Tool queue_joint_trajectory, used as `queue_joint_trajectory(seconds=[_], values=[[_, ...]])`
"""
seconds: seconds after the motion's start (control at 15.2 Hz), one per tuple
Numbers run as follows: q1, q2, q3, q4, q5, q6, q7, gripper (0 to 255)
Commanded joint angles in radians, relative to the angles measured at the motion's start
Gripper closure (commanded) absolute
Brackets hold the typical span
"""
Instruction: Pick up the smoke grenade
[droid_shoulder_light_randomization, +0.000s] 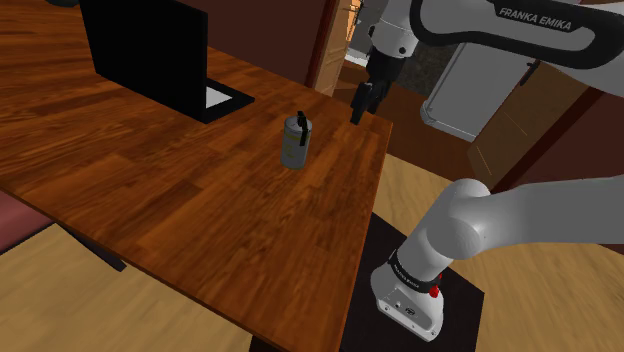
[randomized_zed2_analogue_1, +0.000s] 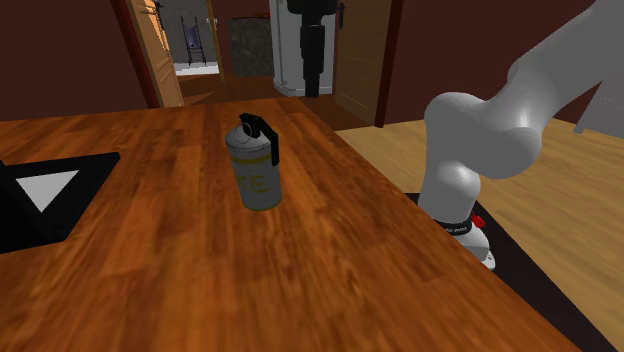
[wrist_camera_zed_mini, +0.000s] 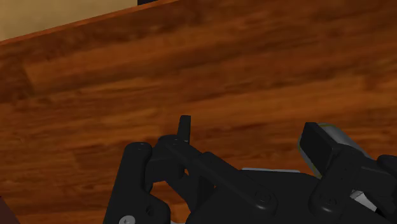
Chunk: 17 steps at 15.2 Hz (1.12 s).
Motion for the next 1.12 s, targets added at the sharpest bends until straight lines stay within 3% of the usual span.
queue_joint_trajectory(seconds=[0.0,0.73,1.06], values=[[0.0,0.0,0.0,0.0,0.0,0.0,0.0,0],[0.058,0.151,0.178,0.114,0.202,0.115,0.287,0],[0.064,0.169,0.2,0.091,0.221,0.168,0.316,0]])
